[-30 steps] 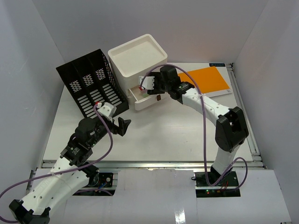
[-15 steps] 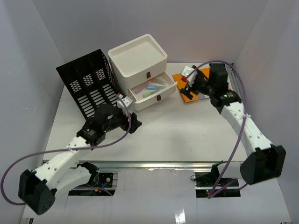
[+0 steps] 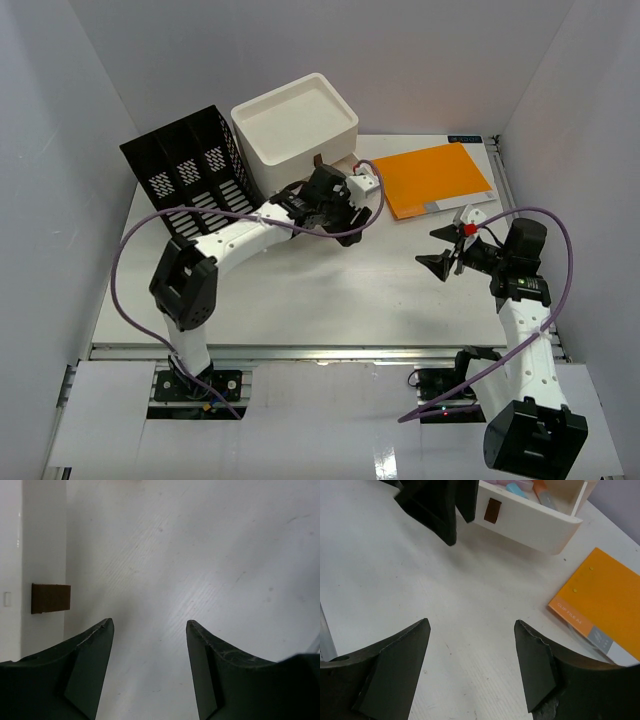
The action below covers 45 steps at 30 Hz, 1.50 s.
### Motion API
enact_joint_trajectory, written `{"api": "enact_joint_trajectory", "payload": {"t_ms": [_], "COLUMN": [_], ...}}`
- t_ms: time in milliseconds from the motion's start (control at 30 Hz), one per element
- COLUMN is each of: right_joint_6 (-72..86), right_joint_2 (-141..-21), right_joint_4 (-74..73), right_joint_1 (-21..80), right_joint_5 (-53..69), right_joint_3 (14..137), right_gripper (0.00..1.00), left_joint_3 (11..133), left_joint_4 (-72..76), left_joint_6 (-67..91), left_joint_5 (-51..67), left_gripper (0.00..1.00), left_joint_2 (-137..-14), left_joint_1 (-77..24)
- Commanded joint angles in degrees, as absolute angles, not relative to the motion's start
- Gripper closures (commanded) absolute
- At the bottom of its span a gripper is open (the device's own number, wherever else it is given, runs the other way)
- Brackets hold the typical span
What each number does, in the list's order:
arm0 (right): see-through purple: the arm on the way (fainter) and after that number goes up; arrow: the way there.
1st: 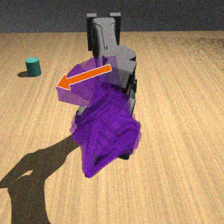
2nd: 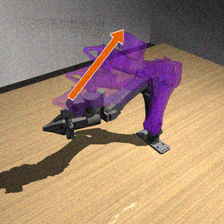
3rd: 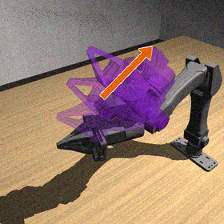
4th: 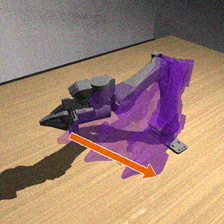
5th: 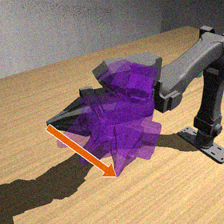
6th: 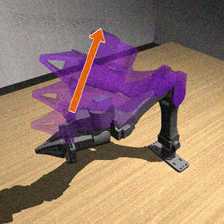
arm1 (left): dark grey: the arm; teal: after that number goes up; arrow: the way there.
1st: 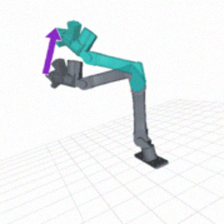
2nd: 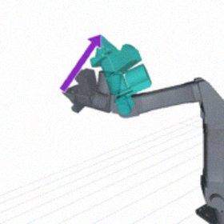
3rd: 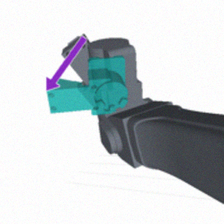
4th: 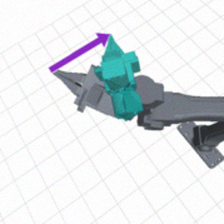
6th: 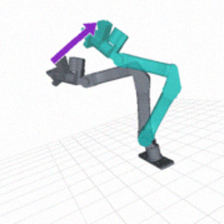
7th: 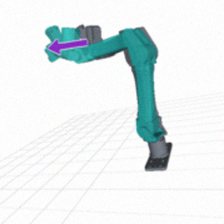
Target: Organize the desk
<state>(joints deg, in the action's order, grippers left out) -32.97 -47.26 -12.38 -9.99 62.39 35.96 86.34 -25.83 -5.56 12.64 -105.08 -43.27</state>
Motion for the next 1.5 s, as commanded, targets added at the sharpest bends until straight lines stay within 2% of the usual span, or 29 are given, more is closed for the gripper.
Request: {"api": "enact_joint_trajectory", "payload": {"t_ms": [0,200,400,500,867,1000,1167,1467], "right_joint_6": [-29.7,-29.6,-29.5,-29.6,-29.9,-30.0,-30.4,-29.9], "right_joint_2": [-48.4,-47.8,-47.6,-47.8,-48.7,-49.1,-49.5,-52.5], "right_joint_4": [-9.8,-9.8,-9.8,-9.8,-9.8,-9.8,-9.9,-10.3], "right_joint_1": [-10.8,-11.0,-11.3,-11.4,-12.4,-12.8,-12.9,-12.8], "right_joint_5": [66.3,66.3,66.2,66.1,65.5,65.6,67.1,70.0], "right_joint_3": [38.1,38.0,37.9,37.9,37.5,37.3,36.9,36.7], "right_gripper": [0.26,0.25,0.25,0.25,0.25,0.25,0.23,0.23], "left_joint_3": [94.6,103.3,108.7,111.0,114.7,114.3,102.9,73.9], "left_joint_4": [-32.1,-34.7,-35.0,-34.9,-32.7,-32.3,-26.6,-12.4], "left_joint_6": [-11.0,-12.7,-12.0,-11.8,-12.8,-11.2,-6.1,1.8], "left_joint_5": [5.7,-1.8,-14.2,-16.0,-16.7,-13.3,-3.4,-0.1], "left_gripper": [0.28,0.25,0.07,0.04,0.02,0.02,0.02,0.02], "left_joint_2": [-109.8,-116.2,-120.3,-121.3,-123.7,-121.4,-111.1,-82.2], "left_joint_1": [-43.3,-42.2,-38.9,-36.7,-33.9,-33.8,-33.9,-33.8]}}
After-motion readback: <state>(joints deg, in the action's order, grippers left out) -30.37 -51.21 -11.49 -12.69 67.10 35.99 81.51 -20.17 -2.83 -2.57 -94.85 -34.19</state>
